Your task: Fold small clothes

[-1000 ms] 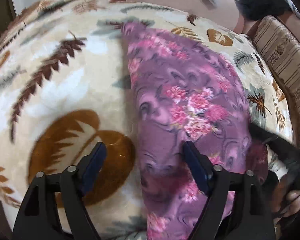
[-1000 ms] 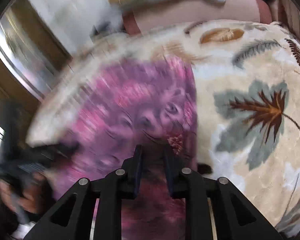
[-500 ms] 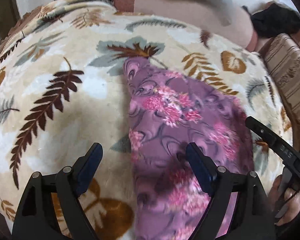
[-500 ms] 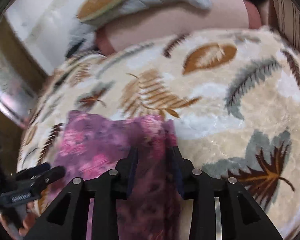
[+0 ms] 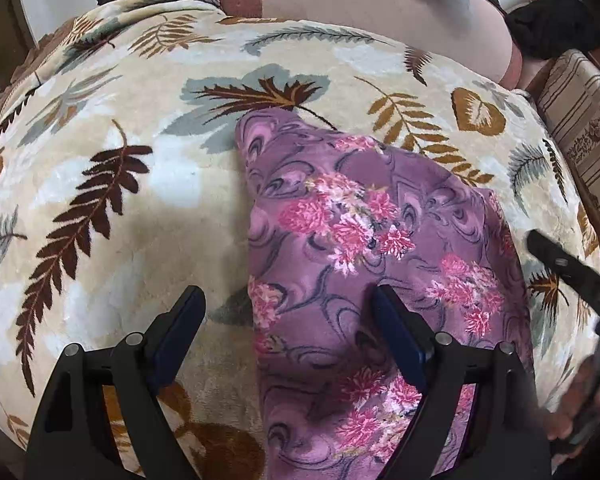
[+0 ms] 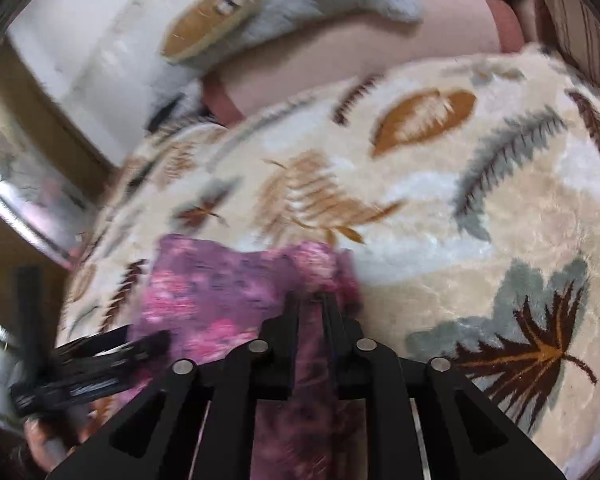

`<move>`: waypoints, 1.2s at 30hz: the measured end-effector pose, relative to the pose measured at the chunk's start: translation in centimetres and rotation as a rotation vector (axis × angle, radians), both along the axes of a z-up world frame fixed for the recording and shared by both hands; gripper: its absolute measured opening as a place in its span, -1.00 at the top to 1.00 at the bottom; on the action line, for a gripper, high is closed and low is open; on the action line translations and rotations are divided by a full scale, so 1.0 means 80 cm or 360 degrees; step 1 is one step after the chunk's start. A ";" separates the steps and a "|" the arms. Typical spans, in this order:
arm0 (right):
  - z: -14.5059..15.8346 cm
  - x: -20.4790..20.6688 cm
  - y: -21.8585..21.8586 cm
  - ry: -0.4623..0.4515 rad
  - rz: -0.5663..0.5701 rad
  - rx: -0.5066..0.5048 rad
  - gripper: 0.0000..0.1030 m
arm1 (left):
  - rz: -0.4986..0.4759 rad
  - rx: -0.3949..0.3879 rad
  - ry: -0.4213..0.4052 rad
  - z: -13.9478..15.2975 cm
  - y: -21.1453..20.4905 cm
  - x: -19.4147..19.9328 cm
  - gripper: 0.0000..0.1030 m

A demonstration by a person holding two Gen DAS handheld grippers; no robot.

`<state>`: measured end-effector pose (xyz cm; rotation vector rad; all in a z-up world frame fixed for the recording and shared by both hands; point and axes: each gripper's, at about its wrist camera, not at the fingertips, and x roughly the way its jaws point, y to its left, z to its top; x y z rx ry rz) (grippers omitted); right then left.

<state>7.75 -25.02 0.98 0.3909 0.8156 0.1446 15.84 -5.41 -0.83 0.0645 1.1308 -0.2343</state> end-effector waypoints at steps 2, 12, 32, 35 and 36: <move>0.005 -0.009 0.012 -0.0050 0.0068 -0.0051 0.35 | 0.0003 0.0003 -0.0002 -0.002 -0.001 0.000 -0.68; -0.010 -0.032 0.028 0.0028 0.0182 -0.0128 0.29 | -0.0023 -0.0012 -0.0036 0.016 0.008 -0.028 -0.68; -0.051 -0.109 0.017 0.0155 0.0198 -0.0337 -0.61 | -0.0052 -0.0084 -0.0004 -0.016 0.052 -0.128 -0.94; -0.055 -0.102 0.016 0.0214 0.0112 -0.0411 -0.99 | -0.0034 -0.0065 -0.0010 -0.016 0.051 -0.126 -0.98; -0.056 -0.099 0.015 0.0234 0.0090 -0.0433 -0.99 | -0.0039 -0.0057 -0.0016 -0.015 0.051 -0.128 -0.98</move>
